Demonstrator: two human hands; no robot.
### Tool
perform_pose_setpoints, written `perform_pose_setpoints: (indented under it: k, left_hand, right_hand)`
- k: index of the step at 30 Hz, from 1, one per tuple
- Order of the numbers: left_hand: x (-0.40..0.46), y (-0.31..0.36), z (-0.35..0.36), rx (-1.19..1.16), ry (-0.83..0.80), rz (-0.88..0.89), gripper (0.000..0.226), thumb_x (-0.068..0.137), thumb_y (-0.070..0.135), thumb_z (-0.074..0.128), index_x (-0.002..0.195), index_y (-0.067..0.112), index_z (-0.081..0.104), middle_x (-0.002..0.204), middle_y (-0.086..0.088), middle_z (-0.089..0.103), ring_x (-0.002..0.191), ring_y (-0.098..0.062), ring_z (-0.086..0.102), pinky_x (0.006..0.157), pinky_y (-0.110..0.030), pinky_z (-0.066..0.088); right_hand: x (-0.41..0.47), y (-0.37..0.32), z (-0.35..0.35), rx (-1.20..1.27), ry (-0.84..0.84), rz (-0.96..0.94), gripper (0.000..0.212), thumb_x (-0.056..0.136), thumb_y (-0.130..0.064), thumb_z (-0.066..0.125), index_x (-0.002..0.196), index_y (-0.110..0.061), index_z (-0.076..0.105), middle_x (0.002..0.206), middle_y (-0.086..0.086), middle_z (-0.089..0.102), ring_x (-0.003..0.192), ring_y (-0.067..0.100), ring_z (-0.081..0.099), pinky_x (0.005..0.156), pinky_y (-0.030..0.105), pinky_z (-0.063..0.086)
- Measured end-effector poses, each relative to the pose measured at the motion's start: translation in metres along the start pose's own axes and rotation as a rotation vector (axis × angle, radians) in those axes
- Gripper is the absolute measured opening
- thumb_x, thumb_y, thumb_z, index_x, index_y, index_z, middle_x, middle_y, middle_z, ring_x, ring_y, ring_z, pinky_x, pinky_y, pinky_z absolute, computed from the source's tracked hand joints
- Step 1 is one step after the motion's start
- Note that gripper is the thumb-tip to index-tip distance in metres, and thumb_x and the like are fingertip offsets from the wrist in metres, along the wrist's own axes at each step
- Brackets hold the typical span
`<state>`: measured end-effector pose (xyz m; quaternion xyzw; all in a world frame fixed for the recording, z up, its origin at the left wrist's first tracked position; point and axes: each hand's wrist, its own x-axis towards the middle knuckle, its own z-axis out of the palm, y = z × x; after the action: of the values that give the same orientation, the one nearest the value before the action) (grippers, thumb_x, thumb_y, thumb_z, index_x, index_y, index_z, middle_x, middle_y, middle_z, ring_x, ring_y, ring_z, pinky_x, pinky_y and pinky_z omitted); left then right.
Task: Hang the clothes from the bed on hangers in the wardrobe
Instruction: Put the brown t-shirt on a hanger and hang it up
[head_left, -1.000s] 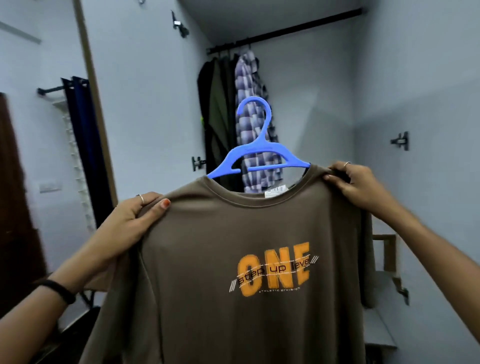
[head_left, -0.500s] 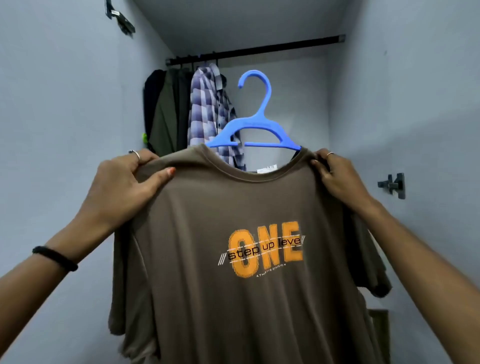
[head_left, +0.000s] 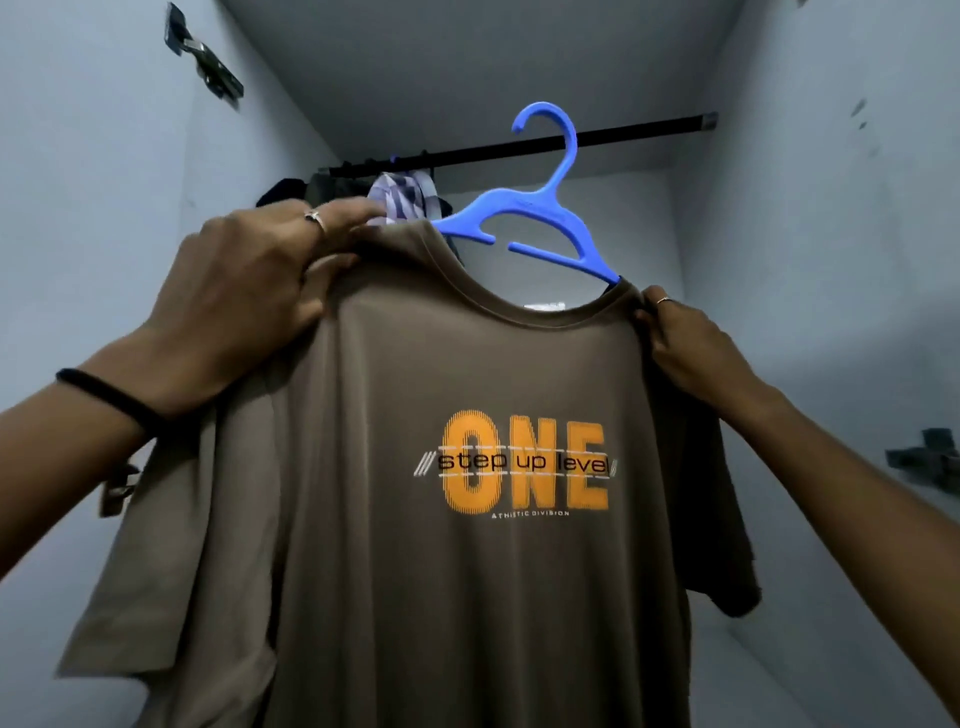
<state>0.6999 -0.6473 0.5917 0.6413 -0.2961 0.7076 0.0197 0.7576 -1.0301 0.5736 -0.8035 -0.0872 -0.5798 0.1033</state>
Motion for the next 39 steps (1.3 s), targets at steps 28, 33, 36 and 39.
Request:
perform_pose_setpoints:
  k: [28,33,36,39]
  left_hand:
    - [0.181,-0.081,0.332,0.519,-0.044,-0.209,0.036,0.091,0.003,0.043,0.12,0.016,0.061,0.117,-0.018,0.058,0.11,-0.041,0.054,0.071,-0.038,0.032]
    - [0.206,-0.097,0.367,0.598,-0.045,-0.241,0.031,0.091,0.002,0.045,0.115,0.013,0.062,0.114,-0.017,0.059,0.106,-0.039,0.056,0.066,-0.036,0.033]
    - [0.22,-0.107,0.381,0.618,-0.042,-0.272,0.03,0.091,0.001,0.046,0.113,0.013,0.063,0.112,-0.016,0.06,0.106,-0.038,0.055,0.067,-0.036,0.035]
    - [0.232,-0.117,0.389,0.629,-0.045,-0.283,0.031,0.092,0.003,0.045,0.114,0.014,0.064,0.114,-0.015,0.06,0.109,-0.037,0.055,0.069,-0.037,0.036]
  right_hand:
    - [0.185,0.072,0.191,-0.166,-0.019,-0.239,0.021,0.097,-0.023,0.051,0.111,-0.014,0.063,0.114,0.004,0.054,0.102,0.023,0.056,0.082,0.034,0.048]
    - [0.205,0.059,0.193,-0.222,-0.049,-0.391,0.026,0.098,-0.032,0.046,0.114,-0.019,0.062,0.113,0.0,0.053,0.099,0.021,0.054,0.081,0.037,0.048]
    - [0.216,0.059,0.194,-0.251,-0.052,-0.451,0.028,0.098,-0.033,0.045,0.117,-0.019,0.062,0.115,0.0,0.053,0.097,0.019,0.054,0.082,0.037,0.048]
    - [0.225,0.059,0.194,-0.284,-0.022,-0.496,0.029,0.099,-0.032,0.043,0.115,-0.018,0.063,0.114,0.0,0.054,0.092,0.017,0.053,0.079,0.034,0.048]
